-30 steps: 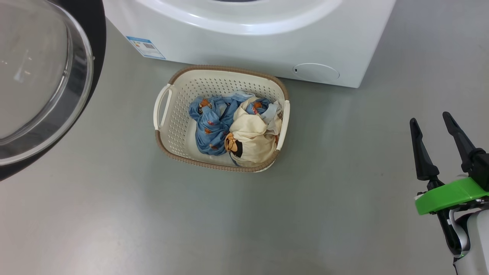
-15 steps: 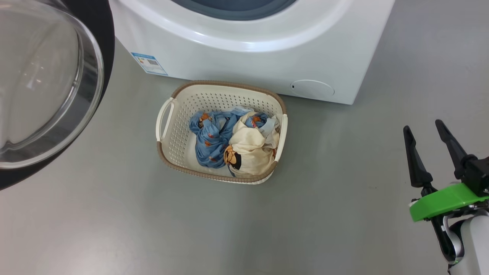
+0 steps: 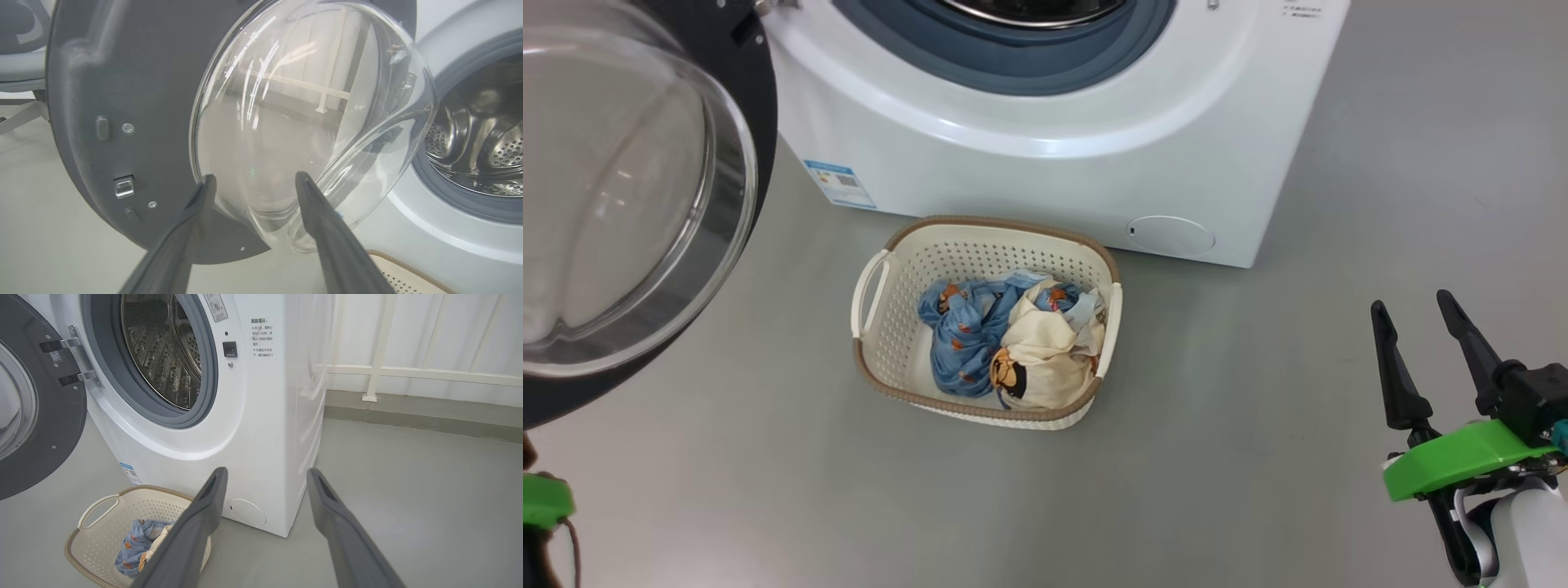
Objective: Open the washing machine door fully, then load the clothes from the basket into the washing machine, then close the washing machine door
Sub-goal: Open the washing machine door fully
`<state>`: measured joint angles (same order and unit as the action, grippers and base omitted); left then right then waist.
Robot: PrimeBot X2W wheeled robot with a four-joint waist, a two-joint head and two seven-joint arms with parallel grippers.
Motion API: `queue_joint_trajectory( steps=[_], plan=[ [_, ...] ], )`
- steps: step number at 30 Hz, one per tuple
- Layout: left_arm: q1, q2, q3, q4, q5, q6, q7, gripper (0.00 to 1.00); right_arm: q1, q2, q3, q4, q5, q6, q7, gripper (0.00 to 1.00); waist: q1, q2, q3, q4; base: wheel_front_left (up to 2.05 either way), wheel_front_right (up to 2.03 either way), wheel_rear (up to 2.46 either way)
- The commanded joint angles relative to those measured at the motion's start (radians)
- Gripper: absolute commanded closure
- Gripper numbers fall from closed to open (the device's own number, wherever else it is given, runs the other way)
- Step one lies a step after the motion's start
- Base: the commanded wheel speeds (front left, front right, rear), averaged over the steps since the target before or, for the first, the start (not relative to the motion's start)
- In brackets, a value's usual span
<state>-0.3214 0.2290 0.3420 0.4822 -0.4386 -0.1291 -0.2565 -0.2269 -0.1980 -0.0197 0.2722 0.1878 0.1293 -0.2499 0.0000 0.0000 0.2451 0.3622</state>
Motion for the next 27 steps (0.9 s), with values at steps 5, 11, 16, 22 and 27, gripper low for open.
queue_joint_trajectory(
  steps=[5,11,16,22,27],
  plan=[
    [0.065,0.023,-0.055,-0.137,0.011,-0.001,-0.005,0.00,0.028,0.014,0.011,-0.030,0.014,0.001,-0.012,0.00,0.0000,0.0000,-0.027,-0.066,0.00,0.00,0.00],
    [0.102,0.019,-0.136,-0.225,0.010,-0.001,-0.005,0.00,0.044,0.027,0.003,-0.032,0.019,0.001,-0.012,0.00,0.0000,0.0000,-0.037,-0.118,0.00,0.00,0.00],
    [0.126,0.020,-0.192,-0.276,0.019,-0.002,-0.005,0.00,0.061,0.031,-0.009,-0.035,0.020,0.001,-0.012,0.00,0.0000,0.0000,-0.047,-0.168,0.00,0.00,0.00],
    [0.156,0.020,-0.224,-0.299,0.014,-0.002,-0.005,0.00,0.079,0.036,-0.017,-0.040,0.024,0.001,-0.012,0.00,0.0000,0.0000,-0.060,-0.228,0.00,0.00,0.00],
    [0.171,0.031,-0.258,-0.294,-0.005,-0.002,-0.005,0.00,0.091,0.040,-0.024,-0.047,0.032,0.001,-0.012,0.00,0.0000,0.0000,-0.063,-0.262,0.00,0.00,0.00]
  ],
)
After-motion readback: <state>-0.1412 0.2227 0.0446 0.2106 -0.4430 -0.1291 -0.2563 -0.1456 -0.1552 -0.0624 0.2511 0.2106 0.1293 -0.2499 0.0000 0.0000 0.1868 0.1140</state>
